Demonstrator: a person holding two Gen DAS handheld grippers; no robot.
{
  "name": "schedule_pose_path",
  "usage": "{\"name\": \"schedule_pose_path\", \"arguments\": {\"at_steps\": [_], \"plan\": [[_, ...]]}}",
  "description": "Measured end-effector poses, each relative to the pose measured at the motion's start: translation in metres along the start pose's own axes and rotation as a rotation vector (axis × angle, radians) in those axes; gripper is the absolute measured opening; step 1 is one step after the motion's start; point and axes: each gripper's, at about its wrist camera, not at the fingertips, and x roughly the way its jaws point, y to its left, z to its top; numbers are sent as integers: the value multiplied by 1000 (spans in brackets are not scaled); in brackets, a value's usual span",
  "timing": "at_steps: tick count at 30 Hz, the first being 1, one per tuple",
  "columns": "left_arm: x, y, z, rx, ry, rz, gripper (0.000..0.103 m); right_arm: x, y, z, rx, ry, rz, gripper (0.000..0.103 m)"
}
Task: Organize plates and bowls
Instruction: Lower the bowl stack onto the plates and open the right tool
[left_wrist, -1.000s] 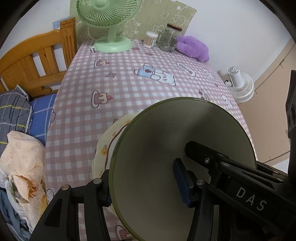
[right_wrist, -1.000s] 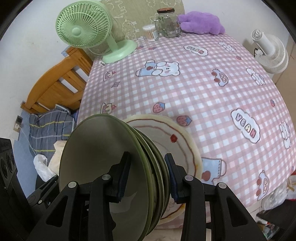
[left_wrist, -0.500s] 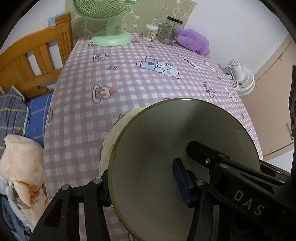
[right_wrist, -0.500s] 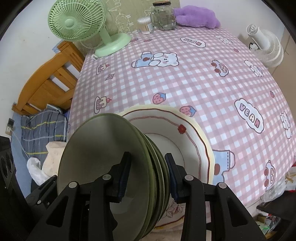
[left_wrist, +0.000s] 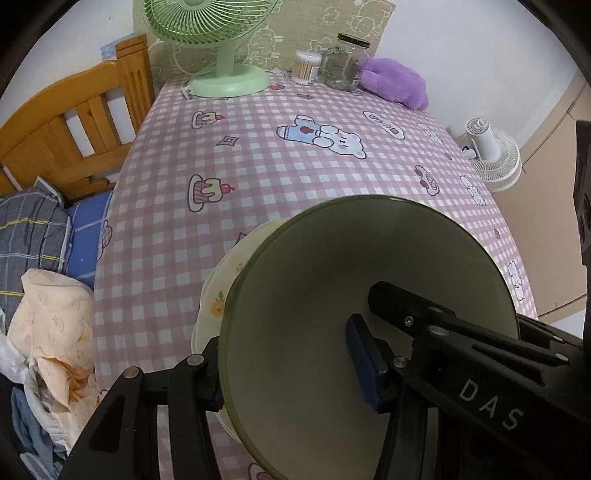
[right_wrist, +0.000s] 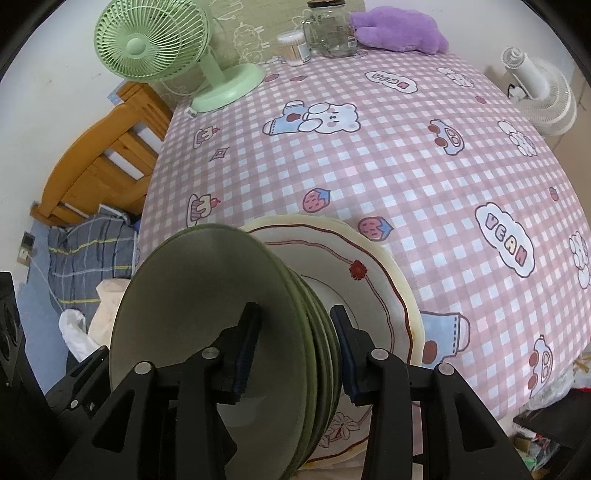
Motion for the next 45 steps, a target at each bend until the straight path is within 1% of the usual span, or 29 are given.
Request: {"name": "schedule_pose_path", "arguments": {"at_steps": [2,3,5,6,7,8,10,13,15,17,23,25,26,28,30,31,35,39,43,45], "plan": [[-1,-2,-2,8,-8,9,61,-1,1,-1,-23,-5,-10,45],[-1,-3,-3,13,-12,14,65,-2,2,-3,-39,-13,-22,47],[-2,-1,-6,15,-24,18,69,-5,2,-7,-50,-39,-45,62],[-3,0,-7,15,-30,18,72,-8,2,-10,-55,-70,-65,65],[-5,1,-7,17,-38,19,75,-9,2,-11,-59,-85,-72,72],[-7,2,-7,24,-48,19,76,-13,2,-13,-62,-108,-84,74],[-12,1,-6,46,-68,26,79,-17,2,-14,-54,-126,-96,74],[-21,-2,-4,75,-94,35,80,-24,3,-14,-47,-144,-107,74],[-28,-3,-4,72,-107,43,80,-30,3,-14,-43,-154,-102,75],[-36,-5,-6,56,-132,60,80,-36,4,-13,-47,-159,-92,75],[-60,-17,-13,-7,-211,60,80,-63,3,-15,-96,-217,-54,75],[-66,-24,-17,-16,-248,78,81,-73,-1,-17,-114,-245,-39,75],[-70,-27,-20,-25,-271,90,81,-80,-4,-19,-125,-275,-38,75],[-75,-36,-25,-52,-312,131,81,-89,-9,-24,-142,-319,-34,75],[-79,-44,-31,-72,-341,162,81,-98,-17,-27,-177,-344,-15,75],[-83,-50,-36,-82,-369,182,82,-101,-22,-28,-191,-351,-7,75],[-90,-67,-52,-100,-438,242,88,-115,-46,-36,-224,-387,2,75],[-87,-84,-68,-112,-471,269,92,-127,-75,-50,-235,-428,-4,76],[-83,-102,-87,-105,-516,294,100,-133,-103,-65,-230,-475,-25,82],[-78,-111,-97,-90,-537,301,100,-134,-116,-74,-231,-507,-23,83]]}}
